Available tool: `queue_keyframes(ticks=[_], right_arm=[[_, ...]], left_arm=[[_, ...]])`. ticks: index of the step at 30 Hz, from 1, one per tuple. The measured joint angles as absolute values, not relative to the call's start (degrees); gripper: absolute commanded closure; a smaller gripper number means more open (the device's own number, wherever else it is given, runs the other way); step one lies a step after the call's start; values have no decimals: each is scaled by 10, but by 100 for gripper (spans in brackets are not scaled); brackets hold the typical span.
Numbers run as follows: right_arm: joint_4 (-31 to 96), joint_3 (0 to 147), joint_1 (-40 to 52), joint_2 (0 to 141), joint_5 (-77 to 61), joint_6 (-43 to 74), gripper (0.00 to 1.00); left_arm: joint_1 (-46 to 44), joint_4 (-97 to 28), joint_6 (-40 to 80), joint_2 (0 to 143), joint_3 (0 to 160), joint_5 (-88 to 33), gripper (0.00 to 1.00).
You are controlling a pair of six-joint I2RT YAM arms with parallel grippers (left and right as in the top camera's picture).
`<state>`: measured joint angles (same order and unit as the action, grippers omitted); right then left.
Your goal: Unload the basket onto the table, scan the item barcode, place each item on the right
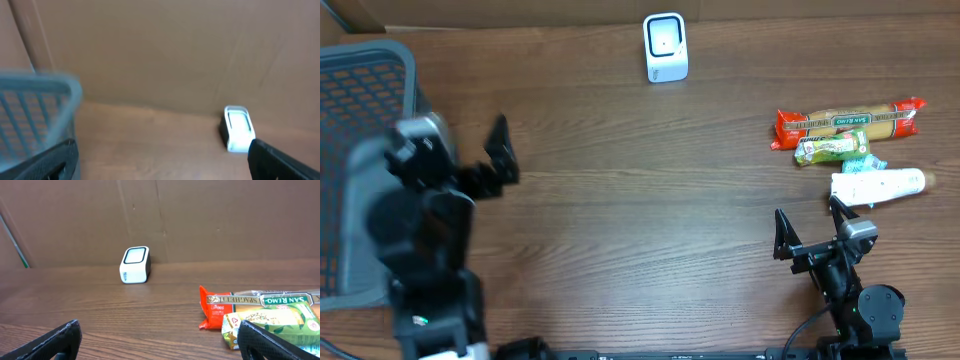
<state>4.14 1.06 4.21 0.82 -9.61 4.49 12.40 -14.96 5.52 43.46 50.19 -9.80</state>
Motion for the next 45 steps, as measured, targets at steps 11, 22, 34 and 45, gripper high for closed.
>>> queue_keyframes(ticks=[11, 22, 34, 45], right_arm=[[42, 11, 42, 7, -96, 45, 0], [42, 11, 42, 7, -96, 45, 0], [42, 11, 42, 7, -96, 45, 0], [42, 11, 42, 7, -96, 45, 0]], left_arm=[[88, 149, 55, 160, 82, -78, 1], [86, 6, 40, 9, 5, -47, 0], [86, -39, 41, 9, 5, -45, 0], [86, -39, 41, 8, 5, -45, 1]])
